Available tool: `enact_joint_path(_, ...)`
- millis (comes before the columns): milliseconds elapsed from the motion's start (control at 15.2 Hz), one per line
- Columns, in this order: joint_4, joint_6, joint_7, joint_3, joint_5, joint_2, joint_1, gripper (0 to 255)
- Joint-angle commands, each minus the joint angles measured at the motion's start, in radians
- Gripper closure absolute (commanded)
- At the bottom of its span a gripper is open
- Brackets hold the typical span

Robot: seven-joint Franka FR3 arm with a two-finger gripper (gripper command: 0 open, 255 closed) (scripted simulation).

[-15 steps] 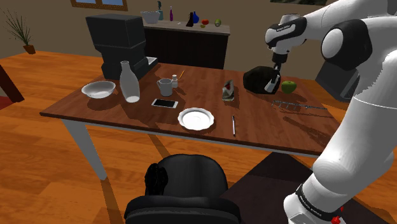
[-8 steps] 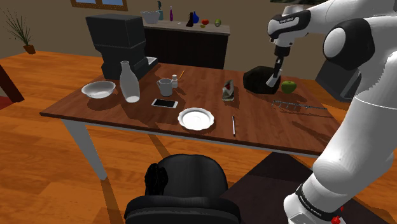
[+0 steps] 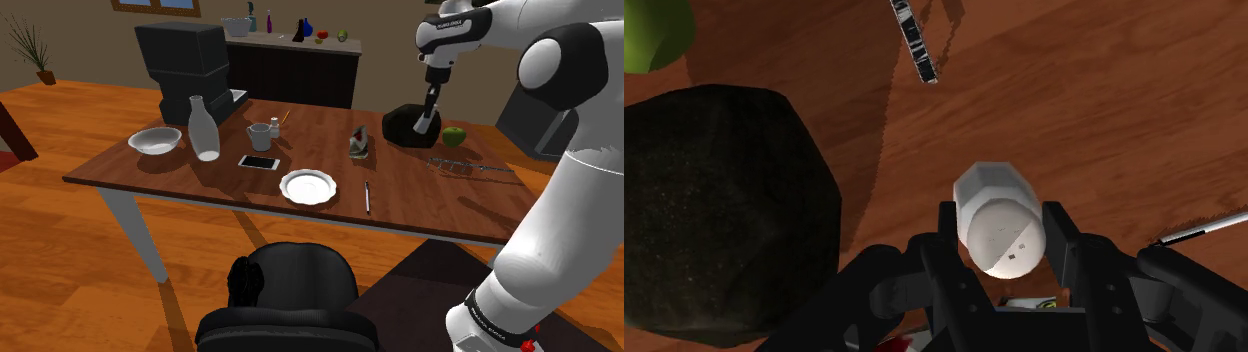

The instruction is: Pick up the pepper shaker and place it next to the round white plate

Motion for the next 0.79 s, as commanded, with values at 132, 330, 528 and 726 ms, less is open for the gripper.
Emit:
enact_joint_path(132,-0.064,-0.001,0.107,0.04,-0.031,-0.064,0.063,255)
enact_joint_path(330,-0.101,-0.002,0.184,0.073,-0.044,-0.098,0.103,255)
enact_joint_path(528,-0.126,-0.005,0.258,0.108,-0.052,-0.122,0.142,255)
enact_joint_path(726,-0.141,-0.01,0.331,0.143,-0.055,-0.137,0.178,255)
